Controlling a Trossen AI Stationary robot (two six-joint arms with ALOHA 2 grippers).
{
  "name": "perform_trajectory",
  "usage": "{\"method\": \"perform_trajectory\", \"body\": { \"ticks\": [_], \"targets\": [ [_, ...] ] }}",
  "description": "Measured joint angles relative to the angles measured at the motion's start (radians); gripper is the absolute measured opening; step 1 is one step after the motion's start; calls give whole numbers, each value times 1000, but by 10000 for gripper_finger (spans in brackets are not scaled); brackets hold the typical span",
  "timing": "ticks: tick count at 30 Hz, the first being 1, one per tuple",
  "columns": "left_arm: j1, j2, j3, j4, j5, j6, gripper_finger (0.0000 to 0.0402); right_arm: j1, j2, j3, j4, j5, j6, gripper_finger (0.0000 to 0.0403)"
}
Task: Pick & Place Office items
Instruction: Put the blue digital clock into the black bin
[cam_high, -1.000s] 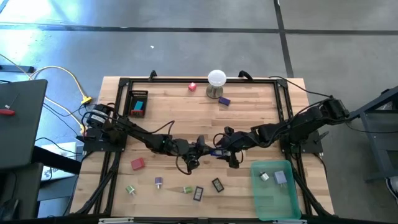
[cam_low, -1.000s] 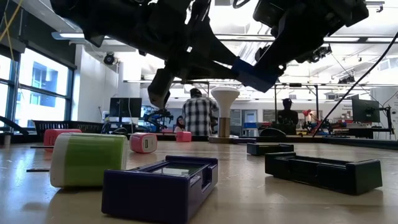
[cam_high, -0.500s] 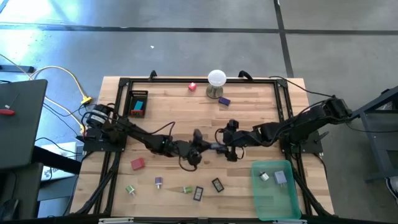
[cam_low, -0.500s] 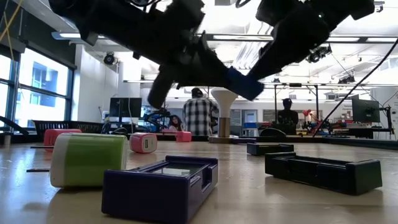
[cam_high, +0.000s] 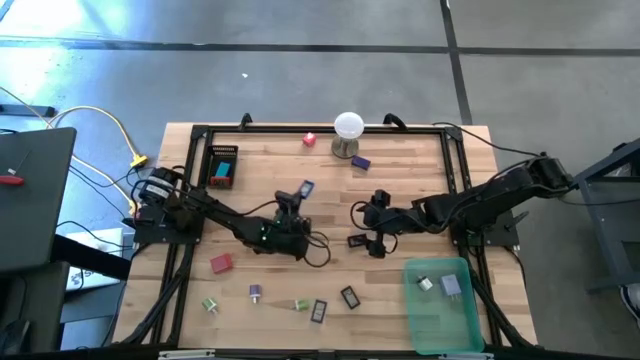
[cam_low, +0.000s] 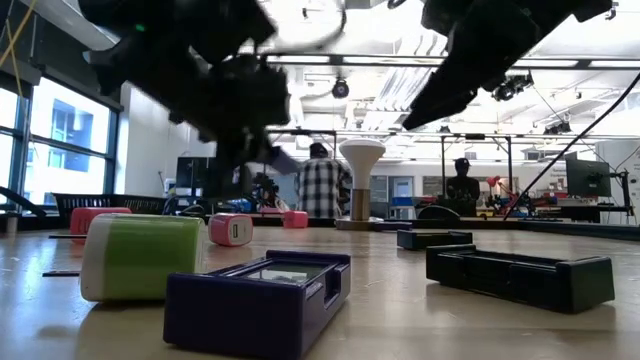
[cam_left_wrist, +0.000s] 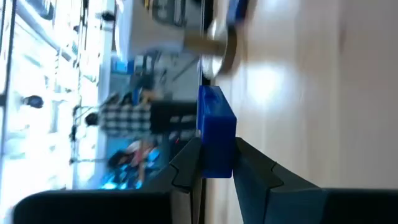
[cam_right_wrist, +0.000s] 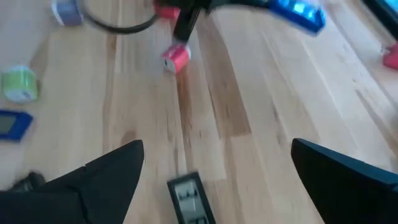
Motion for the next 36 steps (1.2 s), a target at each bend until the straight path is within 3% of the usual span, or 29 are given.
{"method": "perform_trajectory", "body": {
  "ticks": [8, 14, 17, 26, 36],
  "targets": [
    [-1, -22, 0, -400, -22, -331, 60, 27, 1, -2, -3, -1, 0, 395],
    [17, -124, 0, -745, 114, -662, 60, 31, 1, -2, -3, 0, 0, 395],
    [35, -172, 0, -877, 161, -756, 60, 30, 1, -2, -2, 1, 0, 395],
    [187, -254, 0, -1228, 417, -863, 59, 28, 1, -2, 5, -1, 0, 395],
    [478, -326, 0, -1198, 595, -717, 59, 28, 1, -2, 7, -3, 9, 395]
  ]
}}
